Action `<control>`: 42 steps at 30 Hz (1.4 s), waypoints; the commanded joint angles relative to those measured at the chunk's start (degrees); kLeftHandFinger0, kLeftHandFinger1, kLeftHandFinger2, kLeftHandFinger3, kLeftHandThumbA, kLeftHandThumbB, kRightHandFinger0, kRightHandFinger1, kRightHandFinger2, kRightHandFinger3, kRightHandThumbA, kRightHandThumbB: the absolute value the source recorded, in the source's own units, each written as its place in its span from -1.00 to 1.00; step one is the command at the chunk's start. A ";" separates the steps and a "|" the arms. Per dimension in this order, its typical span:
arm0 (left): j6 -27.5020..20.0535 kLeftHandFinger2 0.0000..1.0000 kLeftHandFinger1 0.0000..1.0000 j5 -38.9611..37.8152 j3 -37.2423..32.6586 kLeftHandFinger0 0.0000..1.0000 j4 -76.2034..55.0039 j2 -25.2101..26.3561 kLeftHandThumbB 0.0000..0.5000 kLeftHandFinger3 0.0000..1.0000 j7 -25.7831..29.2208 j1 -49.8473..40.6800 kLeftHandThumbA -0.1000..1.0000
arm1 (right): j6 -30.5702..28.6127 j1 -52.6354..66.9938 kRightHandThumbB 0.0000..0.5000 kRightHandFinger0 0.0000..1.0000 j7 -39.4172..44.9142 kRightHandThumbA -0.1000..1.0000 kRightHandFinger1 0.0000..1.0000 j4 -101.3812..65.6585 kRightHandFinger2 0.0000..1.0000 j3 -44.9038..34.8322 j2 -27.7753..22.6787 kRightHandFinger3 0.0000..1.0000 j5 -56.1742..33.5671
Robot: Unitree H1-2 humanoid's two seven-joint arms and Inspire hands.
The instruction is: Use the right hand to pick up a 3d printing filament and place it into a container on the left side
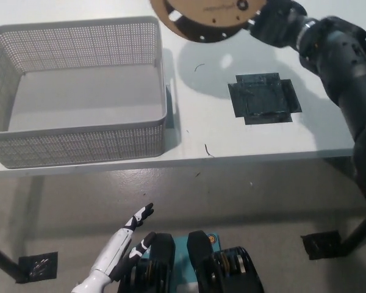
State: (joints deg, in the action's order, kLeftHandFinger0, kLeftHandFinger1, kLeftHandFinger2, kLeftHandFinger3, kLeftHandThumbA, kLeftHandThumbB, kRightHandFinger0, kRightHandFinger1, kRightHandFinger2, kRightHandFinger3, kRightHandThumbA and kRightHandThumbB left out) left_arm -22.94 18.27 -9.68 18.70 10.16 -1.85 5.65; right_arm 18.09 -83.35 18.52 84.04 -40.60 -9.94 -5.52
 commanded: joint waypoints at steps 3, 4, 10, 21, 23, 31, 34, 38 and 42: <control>-0.55 1.00 1.00 0.34 -0.24 1.00 -2.12 0.59 -0.13 1.00 -0.20 1.81 1.00 | -1.07 -13.87 -0.51 -1.00 -0.75 -1.00 -0.50 -2.60 0.24 6.72 2.75 0.84 -1.62; -0.61 1.00 1.00 0.16 -0.21 1.00 -2.02 0.53 -0.13 1.00 -0.23 1.89 1.00 | -0.70 -14.07 -0.53 -1.00 -0.68 -1.00 -0.49 -2.52 0.24 7.55 2.91 0.89 -1.46; -0.24 1.00 1.00 0.05 -0.27 1.00 -2.36 0.72 -0.14 1.00 -0.58 1.74 1.00 | -4.82 -14.56 -0.62 -1.00 -3.53 -1.00 -0.43 -2.56 0.56 19.29 7.24 1.00 4.12; -0.28 1.00 1.00 -0.64 -0.54 1.00 -2.49 0.78 -0.16 1.00 -1.39 1.82 1.00 | -9.83 -16.66 -0.48 -1.00 -11.88 -1.00 -0.21 -2.89 0.63 42.89 15.01 0.69 14.67; -0.23 1.00 1.00 -0.85 -0.50 1.00 -2.58 0.72 -0.13 1.00 -1.60 1.77 1.00 | -12.15 -16.84 -0.51 -0.95 -13.58 -1.00 -0.15 -3.14 0.64 45.43 16.36 0.50 15.33; -0.35 1.00 1.00 -0.02 -0.60 1.00 -2.49 1.03 -0.10 1.00 -2.07 2.09 1.00 | -20.03 -15.80 -0.31 -0.93 -22.58 -1.00 -0.22 -3.29 0.25 53.35 19.59 -0.13 20.11; -0.91 1.00 1.00 0.41 -0.64 1.00 -2.33 1.14 -0.12 1.00 -1.91 2.28 1.00 | -23.38 -14.84 -0.20 -1.00 -25.58 -1.00 -0.57 -3.26 0.23 55.12 20.32 -0.12 21.11; -0.56 1.00 1.00 0.62 -0.92 1.00 -2.23 1.15 -0.11 1.00 -2.34 2.95 1.00 | -26.99 -13.14 -0.40 -1.00 -29.25 -1.00 -0.65 -3.11 0.31 61.12 20.67 0.17 25.97; -0.28 1.00 1.00 -0.21 -1.01 1.00 -2.14 1.10 -0.12 1.00 -3.14 3.35 1.00 | -28.99 -10.43 -0.34 -1.00 -31.83 -1.00 -0.63 -2.96 0.19 65.35 21.15 0.47 28.87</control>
State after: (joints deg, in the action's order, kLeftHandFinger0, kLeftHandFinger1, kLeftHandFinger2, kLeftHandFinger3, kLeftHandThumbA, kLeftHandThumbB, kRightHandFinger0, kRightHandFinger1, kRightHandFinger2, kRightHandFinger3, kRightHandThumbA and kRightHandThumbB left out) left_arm -22.85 18.32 -9.92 17.97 10.28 -3.61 6.88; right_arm 1.49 -89.86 -2.58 83.94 19.48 10.53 16.34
